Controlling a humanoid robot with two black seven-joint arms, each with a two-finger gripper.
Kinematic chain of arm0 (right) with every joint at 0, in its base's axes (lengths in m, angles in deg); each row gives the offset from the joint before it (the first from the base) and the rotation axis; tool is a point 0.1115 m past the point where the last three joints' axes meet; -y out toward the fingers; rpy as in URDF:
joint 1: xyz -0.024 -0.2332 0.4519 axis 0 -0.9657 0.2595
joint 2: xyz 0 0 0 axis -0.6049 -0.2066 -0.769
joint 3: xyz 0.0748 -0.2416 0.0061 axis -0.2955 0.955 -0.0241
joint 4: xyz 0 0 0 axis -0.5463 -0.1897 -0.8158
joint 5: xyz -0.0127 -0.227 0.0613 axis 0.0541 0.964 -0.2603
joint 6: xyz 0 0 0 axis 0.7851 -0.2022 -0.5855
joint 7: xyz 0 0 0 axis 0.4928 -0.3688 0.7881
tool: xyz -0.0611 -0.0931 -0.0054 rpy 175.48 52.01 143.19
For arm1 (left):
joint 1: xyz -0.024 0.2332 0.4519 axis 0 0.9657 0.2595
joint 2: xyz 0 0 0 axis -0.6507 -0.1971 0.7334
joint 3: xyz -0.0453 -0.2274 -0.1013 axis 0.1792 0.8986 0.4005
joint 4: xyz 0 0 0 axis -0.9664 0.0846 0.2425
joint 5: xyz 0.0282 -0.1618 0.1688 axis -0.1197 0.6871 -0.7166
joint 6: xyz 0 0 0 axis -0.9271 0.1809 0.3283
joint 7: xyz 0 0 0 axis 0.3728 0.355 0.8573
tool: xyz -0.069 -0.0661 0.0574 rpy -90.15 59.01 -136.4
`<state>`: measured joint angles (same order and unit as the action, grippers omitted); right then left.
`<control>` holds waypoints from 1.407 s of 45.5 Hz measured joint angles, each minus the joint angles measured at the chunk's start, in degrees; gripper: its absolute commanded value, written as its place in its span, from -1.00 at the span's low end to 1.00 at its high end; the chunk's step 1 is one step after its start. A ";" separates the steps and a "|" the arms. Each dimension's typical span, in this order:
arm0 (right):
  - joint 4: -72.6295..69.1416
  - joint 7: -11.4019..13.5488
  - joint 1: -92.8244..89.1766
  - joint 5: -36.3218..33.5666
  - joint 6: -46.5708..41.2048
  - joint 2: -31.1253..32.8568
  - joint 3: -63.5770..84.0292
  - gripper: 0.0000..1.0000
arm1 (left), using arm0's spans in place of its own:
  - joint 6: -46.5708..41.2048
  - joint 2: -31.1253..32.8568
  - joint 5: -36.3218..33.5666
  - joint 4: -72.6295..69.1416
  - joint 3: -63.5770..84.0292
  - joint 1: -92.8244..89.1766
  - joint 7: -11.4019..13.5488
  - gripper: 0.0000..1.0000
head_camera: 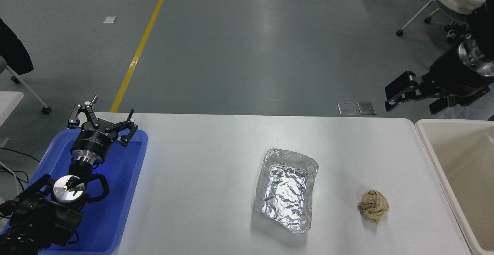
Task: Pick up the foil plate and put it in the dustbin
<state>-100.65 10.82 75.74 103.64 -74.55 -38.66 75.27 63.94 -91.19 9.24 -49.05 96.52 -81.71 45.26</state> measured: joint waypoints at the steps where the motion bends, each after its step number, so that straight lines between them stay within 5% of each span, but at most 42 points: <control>1: 0.00 0.00 0.00 0.00 0.00 0.01 0.00 1.00 | 0.00 0.00 0.00 0.00 0.00 0.00 0.00 1.00; 52: -0.15 -0.09 -6.15 -0.97 -0.22 -0.75 -1.25 1.00 | 0.00 0.01 0.00 0.02 0.00 -0.02 -0.06 1.00; 64: 0.13 -0.09 -17.25 -0.96 7.31 -1.42 -7.38 1.00 | 0.04 0.03 0.00 0.02 0.00 0.02 -0.05 1.00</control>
<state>-100.53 10.73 58.49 102.67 -67.23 -40.08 67.89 63.99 -91.16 9.24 -49.03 96.52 -81.69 45.21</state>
